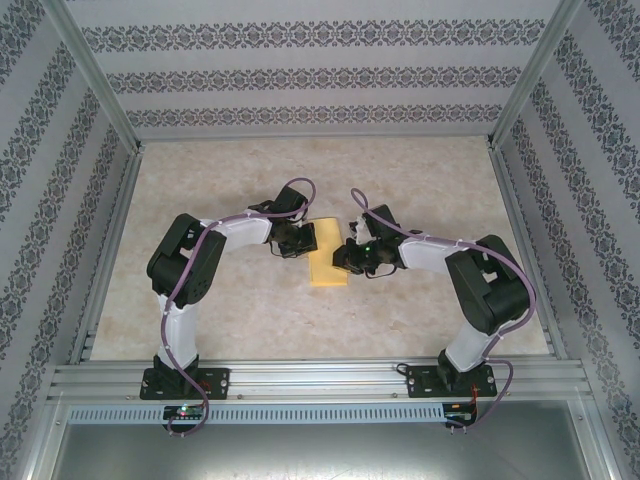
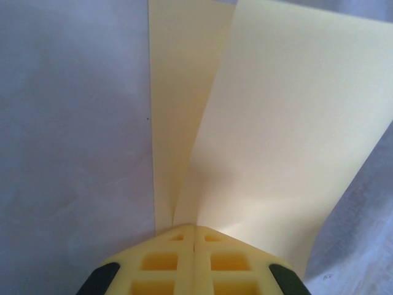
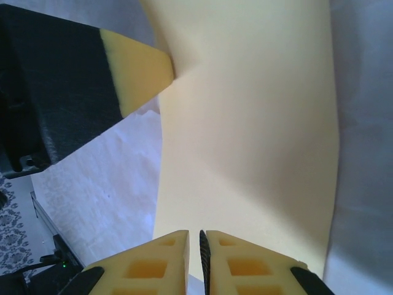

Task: Fold a paper plane with a square sheet of paper (pick it up from the middle)
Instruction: Fold the square sheet of paper in half at the center of the table.

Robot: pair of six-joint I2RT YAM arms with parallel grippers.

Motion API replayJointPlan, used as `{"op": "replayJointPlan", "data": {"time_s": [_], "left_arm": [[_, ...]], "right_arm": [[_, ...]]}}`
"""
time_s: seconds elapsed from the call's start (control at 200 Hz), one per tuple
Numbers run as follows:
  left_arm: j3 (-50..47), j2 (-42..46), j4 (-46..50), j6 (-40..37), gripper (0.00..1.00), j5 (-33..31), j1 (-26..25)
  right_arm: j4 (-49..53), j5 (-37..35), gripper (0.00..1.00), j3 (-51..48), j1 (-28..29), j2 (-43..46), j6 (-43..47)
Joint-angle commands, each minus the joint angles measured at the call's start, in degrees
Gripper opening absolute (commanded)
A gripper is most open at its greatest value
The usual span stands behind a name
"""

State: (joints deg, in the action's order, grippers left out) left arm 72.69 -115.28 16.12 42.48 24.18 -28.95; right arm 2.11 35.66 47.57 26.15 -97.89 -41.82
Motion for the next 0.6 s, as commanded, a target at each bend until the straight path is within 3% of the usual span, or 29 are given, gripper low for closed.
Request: {"op": "replayJointPlan", "data": {"time_s": [0.0,0.32,0.595], "left_arm": [[-0.37,-2.20,5.28,-1.15,0.00,-2.14,-0.87],[-0.17,-2.15,5.74,-1.34,0.00,-2.66,-0.87],[0.22,-1.88,5.94,-1.69,0.00,-2.53,-0.91]], "right_arm": [[0.14,-0.03,0.15,-1.68,0.90,-1.59,0.37],[0.25,-2.47,0.15,-3.71,2.15,-5.47,0.58],[2.94,-2.70,0.19,-1.22,2.15,0.61,0.78]]}}
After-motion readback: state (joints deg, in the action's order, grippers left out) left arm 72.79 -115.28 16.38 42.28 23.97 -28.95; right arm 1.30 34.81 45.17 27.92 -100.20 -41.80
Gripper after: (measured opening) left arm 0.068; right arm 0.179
